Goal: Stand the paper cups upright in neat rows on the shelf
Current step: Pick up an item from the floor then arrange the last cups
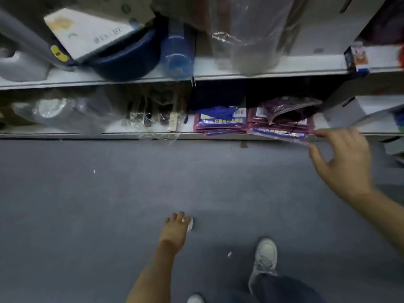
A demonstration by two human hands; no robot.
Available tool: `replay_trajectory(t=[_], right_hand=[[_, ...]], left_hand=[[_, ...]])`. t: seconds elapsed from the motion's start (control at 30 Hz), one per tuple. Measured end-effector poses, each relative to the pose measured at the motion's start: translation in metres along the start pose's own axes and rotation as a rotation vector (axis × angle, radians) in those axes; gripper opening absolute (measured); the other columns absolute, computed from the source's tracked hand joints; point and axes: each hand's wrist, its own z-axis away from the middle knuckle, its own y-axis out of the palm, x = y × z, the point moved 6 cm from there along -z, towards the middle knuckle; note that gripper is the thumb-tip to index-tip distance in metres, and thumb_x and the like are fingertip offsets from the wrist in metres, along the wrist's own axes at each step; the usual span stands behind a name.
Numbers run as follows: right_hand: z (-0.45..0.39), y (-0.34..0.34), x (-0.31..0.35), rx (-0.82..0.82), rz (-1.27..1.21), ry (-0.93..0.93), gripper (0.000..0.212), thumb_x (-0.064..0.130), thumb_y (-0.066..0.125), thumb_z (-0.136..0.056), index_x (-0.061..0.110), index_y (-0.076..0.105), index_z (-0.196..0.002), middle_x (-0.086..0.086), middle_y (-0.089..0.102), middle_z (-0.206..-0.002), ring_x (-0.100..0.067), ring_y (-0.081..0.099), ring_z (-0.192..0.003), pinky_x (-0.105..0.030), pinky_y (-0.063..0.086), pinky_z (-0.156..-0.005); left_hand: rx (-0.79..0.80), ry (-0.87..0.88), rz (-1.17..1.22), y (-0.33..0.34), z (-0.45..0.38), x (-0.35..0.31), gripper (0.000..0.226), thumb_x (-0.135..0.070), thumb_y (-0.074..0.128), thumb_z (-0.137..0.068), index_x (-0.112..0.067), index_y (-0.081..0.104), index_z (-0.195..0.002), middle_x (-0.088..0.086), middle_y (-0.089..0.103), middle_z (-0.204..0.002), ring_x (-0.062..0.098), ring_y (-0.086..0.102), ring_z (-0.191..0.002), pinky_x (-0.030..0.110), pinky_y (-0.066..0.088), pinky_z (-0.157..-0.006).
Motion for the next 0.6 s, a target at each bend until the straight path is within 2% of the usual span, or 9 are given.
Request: replay_trajectory(t=[0.13,0.2,0.27,0.3,0.33,0.4,0.43,0.53,0.6], right_hand=[[0.051,0.062,-0.017,0.018,0.045,0.051,0.030,0.029,0.055,-0.088,0.006,0.062,-0.105,-0.018,0.062,-0.094,-0.040,0.053,-0.089,-0.048,0.040,-0.080],[0.073,0.094,-0.031,0.030,0.039,0.059,0.033,0.031,0.054,-0.088,0.005,0.062,-0.107,-0.018,0.061,-0.094,-0.041,0.053,-0.089,-0.050,0.041,-0.082],[0.092,0.118,-0.047,0.062,0.031,0.069,0.038,0.035,0.052,-0.089,0.006,0.061,-0.111,-0.018,0.061,-0.099,-0.041,0.053,-0.093,-0.054,0.042,-0.085],[0.103,0.132,-0.056,0.077,0.017,0.080,0.040,0.037,0.051,-0.089,0.007,0.060,-0.113,-0.017,0.061,-0.102,-0.040,0.054,-0.096,-0.056,0.042,-0.086],[0.110,0.145,-0.063,0.094,0.011,0.089,0.041,0.039,0.050,-0.090,0.007,0.059,-0.114,-0.016,0.061,-0.104,-0.040,0.054,-0.098,-0.057,0.042,-0.087],[0.127,0.169,-0.072,0.101,0.012,0.093,0.041,0.039,0.049,-0.090,0.007,0.059,-0.115,-0.016,0.061,-0.106,-0.040,0.055,-0.100,-0.057,0.042,-0.088],[0.133,0.177,-0.074,0.086,0.012,0.095,0.041,0.038,0.050,-0.090,0.006,0.060,-0.114,-0.016,0.061,-0.105,-0.040,0.055,-0.100,-0.056,0.042,-0.088],[0.139,0.185,-0.071,-0.007,0.030,0.063,0.036,0.029,0.053,-0.089,0.001,0.063,-0.109,-0.018,0.063,-0.100,-0.038,0.054,-0.095,-0.051,0.043,-0.087],[0.138,0.189,-0.069,-0.065,0.029,0.043,0.032,0.025,0.055,-0.089,0.000,0.063,-0.108,-0.017,0.063,-0.098,-0.035,0.054,-0.093,-0.046,0.043,-0.084]], left_hand=[[0.198,0.101,-0.156,0.115,-0.054,-0.005,0.054,-0.032,0.095,-0.027,-0.031,0.077,-0.078,0.007,0.074,-0.098,0.036,0.068,-0.073,0.043,0.056,-0.051],[0.424,0.160,-0.348,0.164,-0.068,-0.003,0.043,-0.039,0.089,-0.057,-0.032,0.075,-0.097,0.016,0.063,-0.126,0.050,0.058,-0.094,0.055,0.055,-0.067],[0.329,0.271,-0.542,0.197,-0.090,0.001,0.038,-0.020,0.044,-0.100,-0.026,0.051,-0.136,0.017,0.020,-0.159,0.056,0.036,-0.126,0.059,0.038,-0.096],[0.255,0.264,-0.493,0.217,-0.100,0.007,0.044,-0.007,0.036,-0.098,-0.024,0.050,-0.136,0.017,0.016,-0.159,0.059,0.038,-0.124,0.060,0.039,-0.094],[0.218,0.224,-0.498,0.225,-0.111,0.014,0.047,-0.001,0.040,-0.089,-0.024,0.063,-0.123,0.018,0.033,-0.153,0.061,0.051,-0.108,0.060,0.048,-0.080],[0.155,0.187,-0.360,0.257,-0.136,0.032,0.043,-0.007,0.040,-0.070,-0.024,0.078,-0.078,0.017,0.070,-0.113,0.048,0.065,-0.064,0.049,0.052,-0.042],[0.034,0.198,-0.306,0.262,-0.147,0.041,0.048,-0.009,0.033,-0.072,-0.025,0.079,-0.069,0.014,0.075,-0.097,0.042,0.065,-0.054,0.044,0.050,-0.035],[-0.061,0.243,-0.201,0.276,-0.159,0.059,0.073,-0.026,0.013,-0.105,-0.032,0.079,-0.075,0.006,0.075,-0.090,0.029,0.069,-0.057,0.035,0.049,-0.037],[0.080,0.182,-0.038,0.288,-0.163,0.057,0.040,-0.044,0.031,-0.090,-0.036,0.070,-0.088,0.001,0.069,-0.103,0.022,0.072,-0.063,0.034,0.050,-0.039]])
